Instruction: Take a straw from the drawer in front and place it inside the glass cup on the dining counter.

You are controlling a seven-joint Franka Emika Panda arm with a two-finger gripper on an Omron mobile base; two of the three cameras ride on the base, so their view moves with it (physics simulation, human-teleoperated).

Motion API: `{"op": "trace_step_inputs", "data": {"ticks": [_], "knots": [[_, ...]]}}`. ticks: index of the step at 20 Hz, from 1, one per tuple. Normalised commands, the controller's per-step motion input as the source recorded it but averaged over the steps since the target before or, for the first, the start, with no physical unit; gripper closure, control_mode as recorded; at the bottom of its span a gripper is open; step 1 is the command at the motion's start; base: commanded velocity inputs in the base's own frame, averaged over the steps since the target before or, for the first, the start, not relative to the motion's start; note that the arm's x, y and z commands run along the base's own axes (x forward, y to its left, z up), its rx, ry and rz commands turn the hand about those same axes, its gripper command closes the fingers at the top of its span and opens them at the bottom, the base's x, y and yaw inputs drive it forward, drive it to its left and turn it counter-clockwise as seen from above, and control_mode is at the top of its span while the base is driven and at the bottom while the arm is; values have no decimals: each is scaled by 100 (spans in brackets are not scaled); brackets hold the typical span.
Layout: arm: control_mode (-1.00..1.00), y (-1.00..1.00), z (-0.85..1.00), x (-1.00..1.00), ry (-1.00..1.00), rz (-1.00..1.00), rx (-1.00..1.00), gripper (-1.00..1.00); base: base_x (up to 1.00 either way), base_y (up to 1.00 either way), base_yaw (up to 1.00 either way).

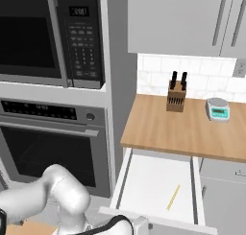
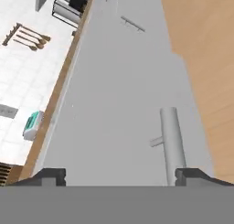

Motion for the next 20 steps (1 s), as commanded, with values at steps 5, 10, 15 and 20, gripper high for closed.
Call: {"op": "trace_step_inputs", "data": {"ticks": [5, 10, 15, 20], "knots": [[-100, 65, 100, 0, 44, 22, -36, -100, 0, 0, 0], [-100, 60, 100, -50, 9, 35, -34, -100, 0, 0, 0], [-100, 39, 100, -53, 0, 34, -26, -100, 0, 0, 0], [-100, 3, 100, -27, -3, 19, -13, -100, 0, 0, 0]]}}
